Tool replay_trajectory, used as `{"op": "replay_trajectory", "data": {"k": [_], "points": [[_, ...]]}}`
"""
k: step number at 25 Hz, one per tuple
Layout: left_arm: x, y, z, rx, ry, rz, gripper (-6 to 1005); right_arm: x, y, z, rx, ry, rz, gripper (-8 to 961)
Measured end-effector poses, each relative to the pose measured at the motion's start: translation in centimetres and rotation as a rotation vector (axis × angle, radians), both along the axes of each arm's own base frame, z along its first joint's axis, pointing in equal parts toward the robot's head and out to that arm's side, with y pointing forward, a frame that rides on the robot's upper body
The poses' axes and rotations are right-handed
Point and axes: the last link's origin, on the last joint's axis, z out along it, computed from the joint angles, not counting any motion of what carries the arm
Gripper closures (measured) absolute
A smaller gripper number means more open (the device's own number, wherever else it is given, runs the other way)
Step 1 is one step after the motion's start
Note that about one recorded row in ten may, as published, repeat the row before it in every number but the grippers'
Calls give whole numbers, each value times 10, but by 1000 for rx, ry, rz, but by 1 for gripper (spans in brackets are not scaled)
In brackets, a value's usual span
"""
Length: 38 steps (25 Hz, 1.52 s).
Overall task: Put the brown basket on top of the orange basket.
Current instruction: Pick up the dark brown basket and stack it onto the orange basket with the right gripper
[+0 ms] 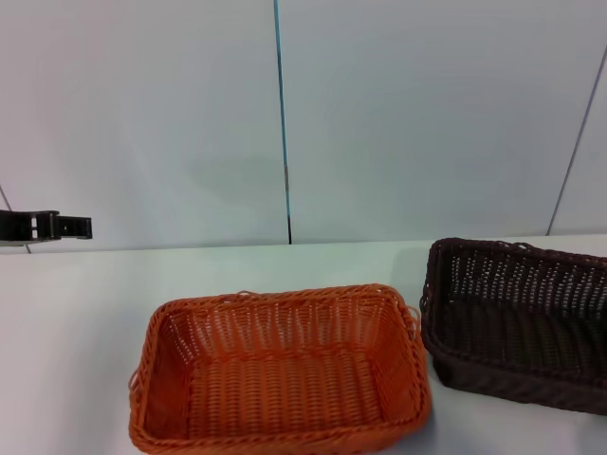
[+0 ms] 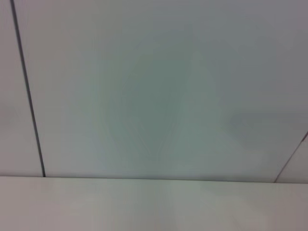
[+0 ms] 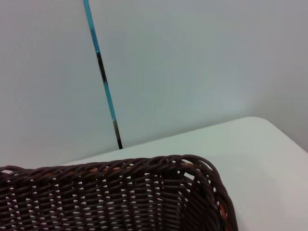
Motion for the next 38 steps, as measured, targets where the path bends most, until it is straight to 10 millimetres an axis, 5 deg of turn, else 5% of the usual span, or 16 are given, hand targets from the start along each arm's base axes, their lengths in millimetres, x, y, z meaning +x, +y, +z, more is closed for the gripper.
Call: {"op": "replay_trajectory", "data": {"k": [18,28,38], "points": [[2,-2,1,-35,-12,29,71,-4,-10,-19,117,11,166,602],[0,-5,1,-53,-10,44,72,-42,5,17,-122,6,-71,492],[-10,-6,2,-79,-5,77,72,-38,8,25,-250,-19,-231,292]]}}
